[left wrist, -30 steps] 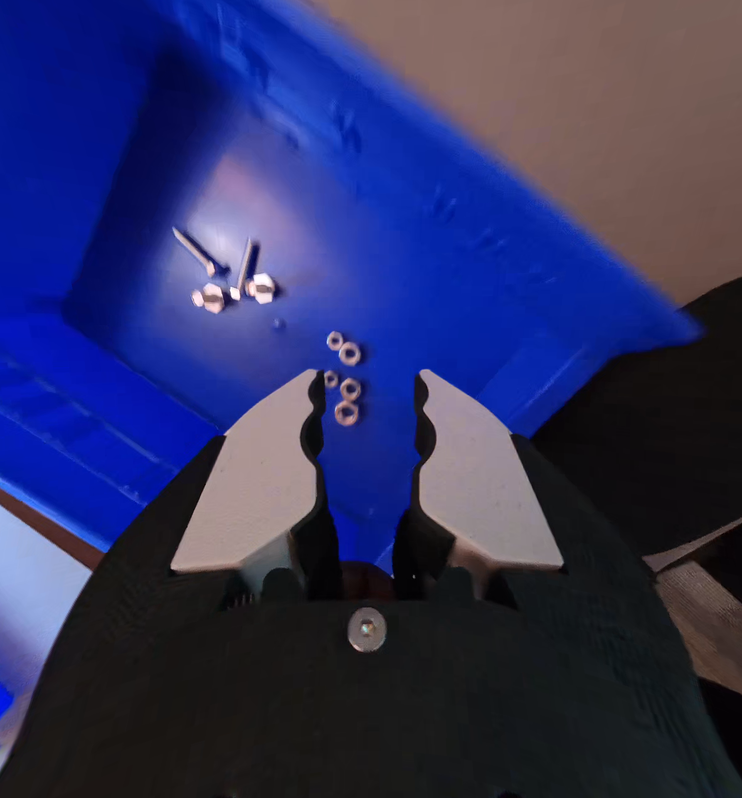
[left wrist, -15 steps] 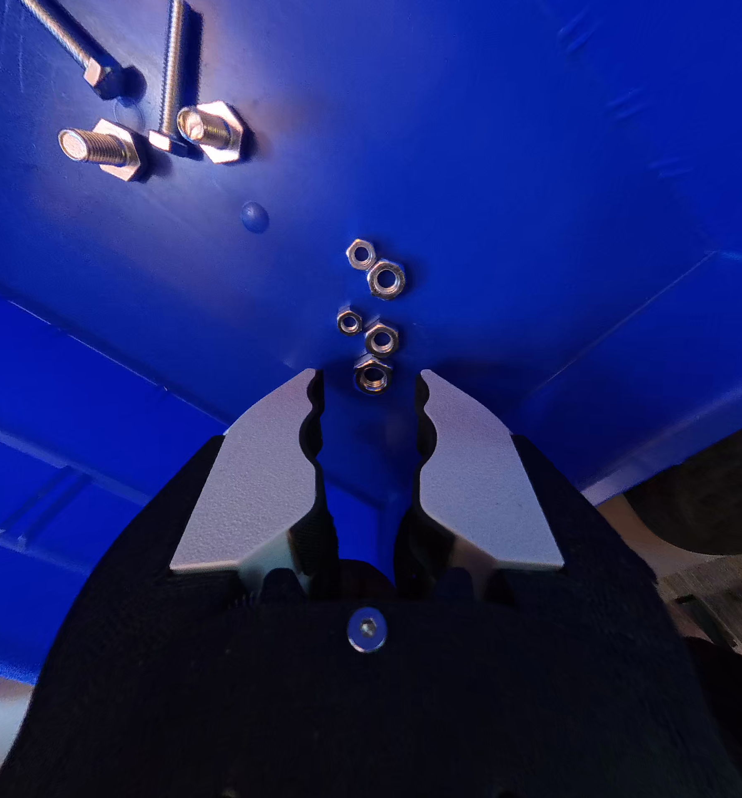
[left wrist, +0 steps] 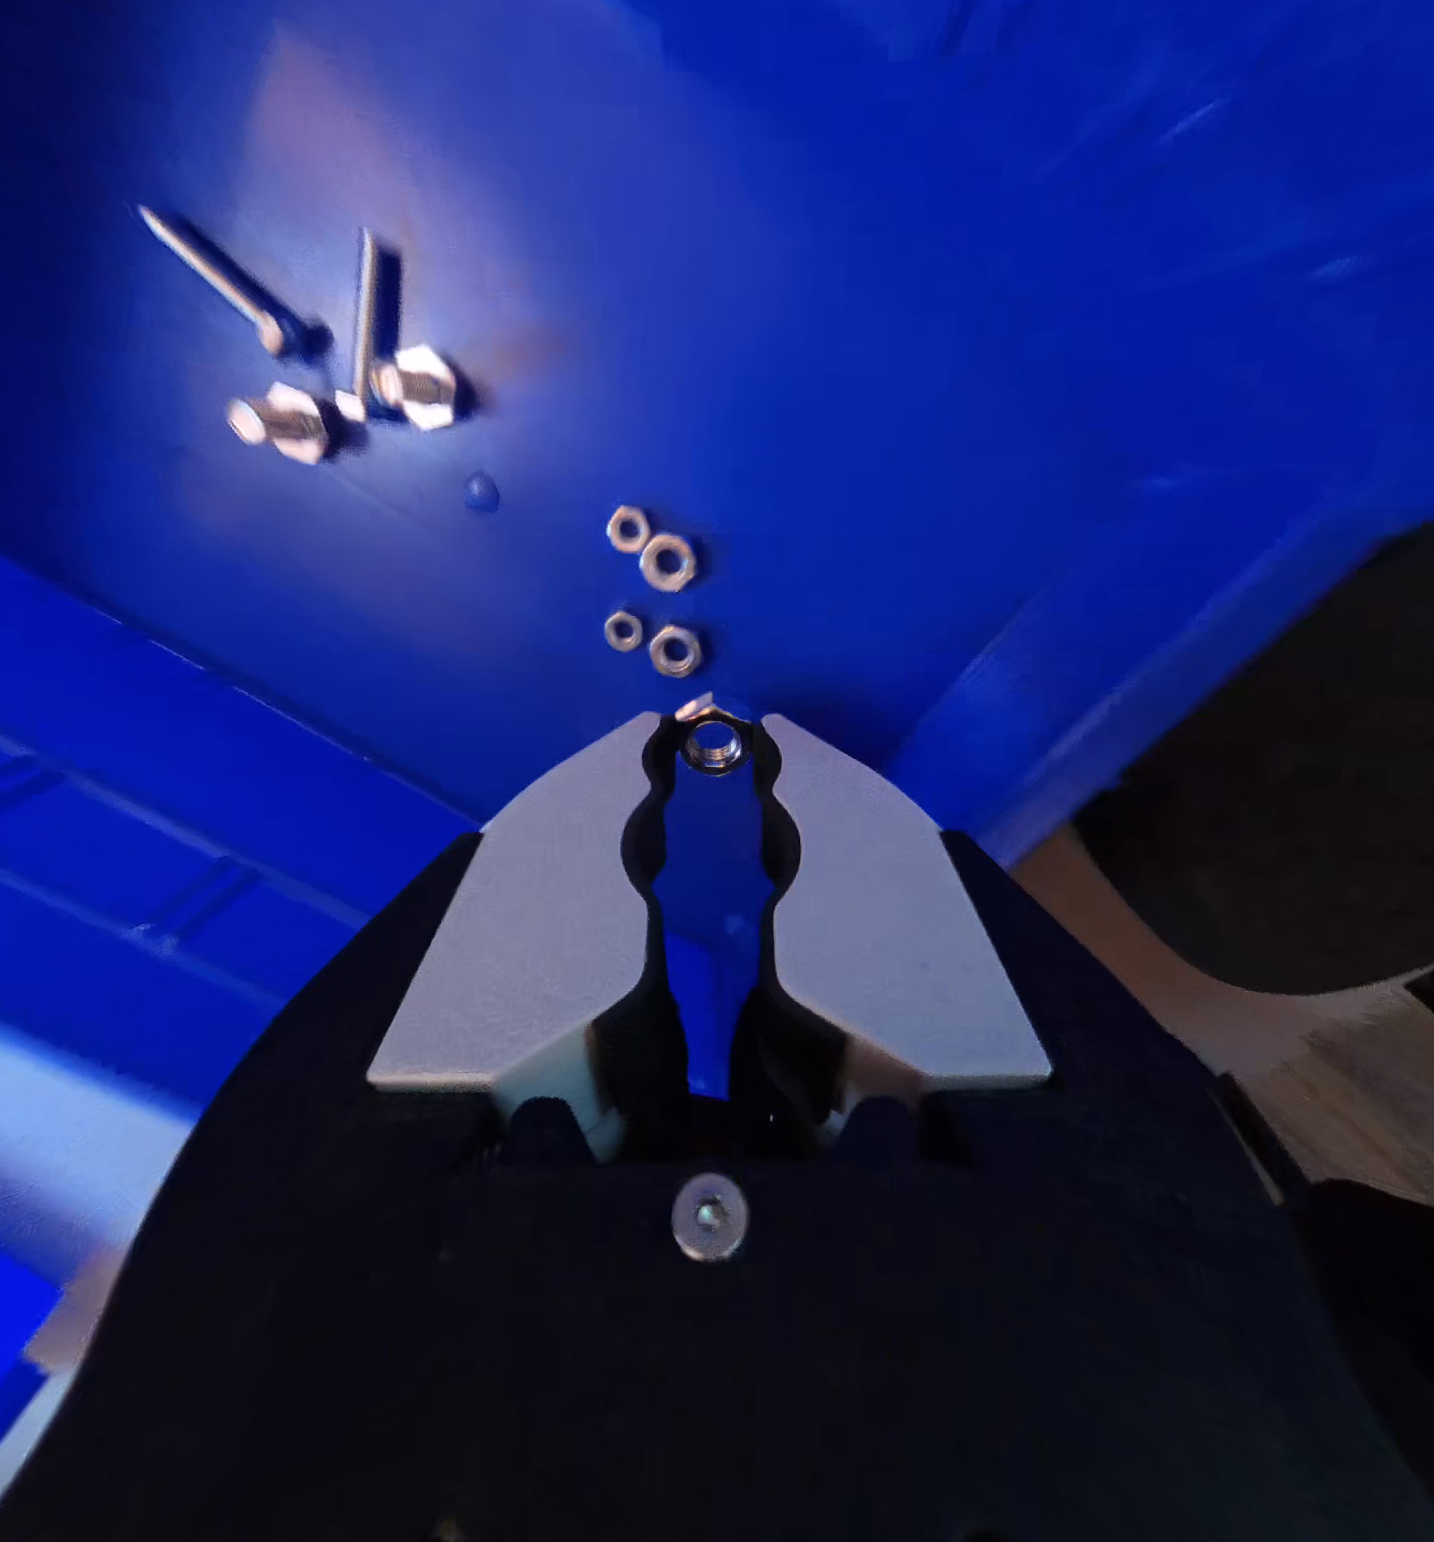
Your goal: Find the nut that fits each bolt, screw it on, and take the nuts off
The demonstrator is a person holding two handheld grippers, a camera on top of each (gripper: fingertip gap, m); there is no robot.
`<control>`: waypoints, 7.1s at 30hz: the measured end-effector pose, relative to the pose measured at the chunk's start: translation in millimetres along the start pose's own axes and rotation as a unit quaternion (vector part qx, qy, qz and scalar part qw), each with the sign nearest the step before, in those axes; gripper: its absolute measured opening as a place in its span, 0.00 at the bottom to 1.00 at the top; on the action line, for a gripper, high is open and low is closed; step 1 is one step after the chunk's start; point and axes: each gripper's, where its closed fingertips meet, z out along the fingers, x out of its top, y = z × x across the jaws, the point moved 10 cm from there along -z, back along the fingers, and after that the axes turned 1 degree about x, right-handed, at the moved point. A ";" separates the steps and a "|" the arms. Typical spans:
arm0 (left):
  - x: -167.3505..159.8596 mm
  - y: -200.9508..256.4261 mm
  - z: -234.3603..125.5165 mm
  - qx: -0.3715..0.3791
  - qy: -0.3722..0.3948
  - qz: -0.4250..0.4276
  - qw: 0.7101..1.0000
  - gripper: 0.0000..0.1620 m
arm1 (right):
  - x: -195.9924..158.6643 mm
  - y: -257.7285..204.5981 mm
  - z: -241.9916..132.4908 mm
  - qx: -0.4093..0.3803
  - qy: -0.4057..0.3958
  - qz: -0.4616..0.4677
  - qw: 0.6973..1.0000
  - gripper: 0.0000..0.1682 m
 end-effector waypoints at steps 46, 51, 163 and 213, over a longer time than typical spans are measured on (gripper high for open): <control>140.0 225.7 -29.5 -0.058 0.100 0.425 0.898 0.11 | -1.1 -2.2 0.7 0.005 0.001 -0.011 1.000 0.21; 153.6 245.8 -0.4 -0.074 0.071 0.435 0.894 0.11 | -1.0 -2.1 0.4 0.006 0.003 -0.010 1.000 0.21; 75.3 232.2 9.4 -0.094 0.624 0.068 0.773 0.11 | 72.1 -120.4 86.8 0.394 -0.190 0.023 0.899 0.06; 68.2 227.2 16.2 -0.203 0.600 0.130 0.763 0.11 | 114.8 -106.7 110.9 0.627 -0.230 -0.201 0.717 0.10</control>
